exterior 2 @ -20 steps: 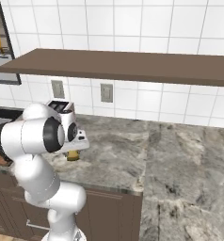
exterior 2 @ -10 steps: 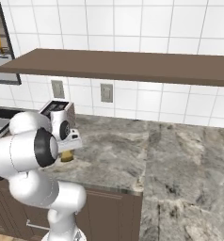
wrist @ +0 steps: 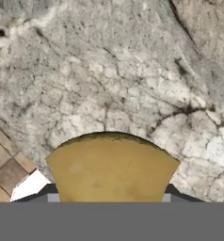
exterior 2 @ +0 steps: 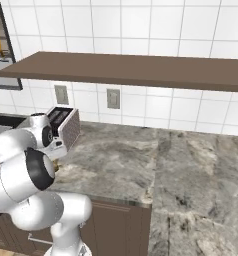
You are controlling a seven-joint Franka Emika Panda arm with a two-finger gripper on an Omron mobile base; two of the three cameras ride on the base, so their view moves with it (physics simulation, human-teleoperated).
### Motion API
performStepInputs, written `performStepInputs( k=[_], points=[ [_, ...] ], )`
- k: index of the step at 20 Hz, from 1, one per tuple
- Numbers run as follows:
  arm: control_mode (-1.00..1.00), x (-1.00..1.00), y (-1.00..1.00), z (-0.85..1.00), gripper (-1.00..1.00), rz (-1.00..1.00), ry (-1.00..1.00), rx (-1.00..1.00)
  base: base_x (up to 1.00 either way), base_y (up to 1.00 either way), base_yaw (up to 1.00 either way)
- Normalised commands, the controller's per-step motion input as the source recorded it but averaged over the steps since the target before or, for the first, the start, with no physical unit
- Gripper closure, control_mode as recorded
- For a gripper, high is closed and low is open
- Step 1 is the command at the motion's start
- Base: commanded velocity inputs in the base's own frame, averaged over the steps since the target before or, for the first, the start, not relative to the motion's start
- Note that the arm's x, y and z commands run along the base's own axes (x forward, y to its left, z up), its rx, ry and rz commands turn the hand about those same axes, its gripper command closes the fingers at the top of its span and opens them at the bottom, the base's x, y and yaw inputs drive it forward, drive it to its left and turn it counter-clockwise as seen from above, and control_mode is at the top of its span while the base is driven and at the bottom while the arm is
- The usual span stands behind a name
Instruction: Pick up the sponge from the counter and clean the cutting board by briefly scrubbing or pressing down on the cutting board. Once finished, release the sponge.
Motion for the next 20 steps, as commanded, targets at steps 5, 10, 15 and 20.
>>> performStepInputs(
  k=[5, 10, 15, 20],
  points=[
    [-1.00, 0.02, 1.00, 0.24, 1.00, 0.34, 0.29, 0.00, 0.00, 0.00, 0.00],
    [-1.00, 0.00, 0.98, 0.08, 1.00, 0.34, 0.22, 0.00, 0.00, 0.00, 0.00],
    [-1.00, -0.03, 0.89, 0.00, 1.00, 0.26, 0.04, 0.00, 0.00, 0.00, 0.00],
    [-1.00, -0.05, 0.57, -0.11, 1.00, 0.16, 0.00, -0.01, 0.00, 0.00, 0.00]
  ],
)
